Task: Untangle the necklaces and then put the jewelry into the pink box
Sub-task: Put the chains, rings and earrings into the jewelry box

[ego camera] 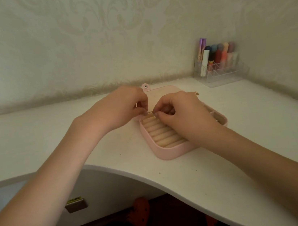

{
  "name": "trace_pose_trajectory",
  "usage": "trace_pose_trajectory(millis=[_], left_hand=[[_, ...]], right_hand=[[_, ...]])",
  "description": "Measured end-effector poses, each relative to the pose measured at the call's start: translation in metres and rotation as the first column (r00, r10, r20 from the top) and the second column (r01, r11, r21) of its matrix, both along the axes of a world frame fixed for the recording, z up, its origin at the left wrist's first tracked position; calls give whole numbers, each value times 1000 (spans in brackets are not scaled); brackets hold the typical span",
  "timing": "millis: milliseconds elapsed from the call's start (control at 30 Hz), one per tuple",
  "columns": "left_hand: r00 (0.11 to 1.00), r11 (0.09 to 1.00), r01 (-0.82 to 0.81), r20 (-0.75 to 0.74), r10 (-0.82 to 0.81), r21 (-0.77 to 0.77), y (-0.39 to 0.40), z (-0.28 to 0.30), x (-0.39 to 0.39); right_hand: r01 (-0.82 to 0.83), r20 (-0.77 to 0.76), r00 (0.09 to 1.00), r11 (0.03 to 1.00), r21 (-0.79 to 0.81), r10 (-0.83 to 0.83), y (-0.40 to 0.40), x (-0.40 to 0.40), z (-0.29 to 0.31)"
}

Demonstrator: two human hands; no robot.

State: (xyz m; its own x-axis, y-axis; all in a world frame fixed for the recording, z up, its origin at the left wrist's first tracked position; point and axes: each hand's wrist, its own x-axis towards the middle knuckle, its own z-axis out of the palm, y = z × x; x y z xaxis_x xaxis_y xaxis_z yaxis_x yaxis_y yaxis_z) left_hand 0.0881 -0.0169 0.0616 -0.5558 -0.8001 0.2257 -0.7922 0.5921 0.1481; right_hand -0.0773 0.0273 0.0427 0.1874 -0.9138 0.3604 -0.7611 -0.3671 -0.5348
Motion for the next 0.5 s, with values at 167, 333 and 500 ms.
trace_pose_trajectory(millis=[167,333,500], left_hand=[[983,998,21,183,-9,-60,4,11,-9],[958,989,60,286,-19,-136,8,13,-12],[922,971,74,388,21,-228,7,7,-13]], right_hand=[[4,-59,998,1000,6,-4,2,1,2],[4,-78,997,1000,-1,-4,3,2,1],[5,-96,995,1000,-1,-5,3,3,1]])
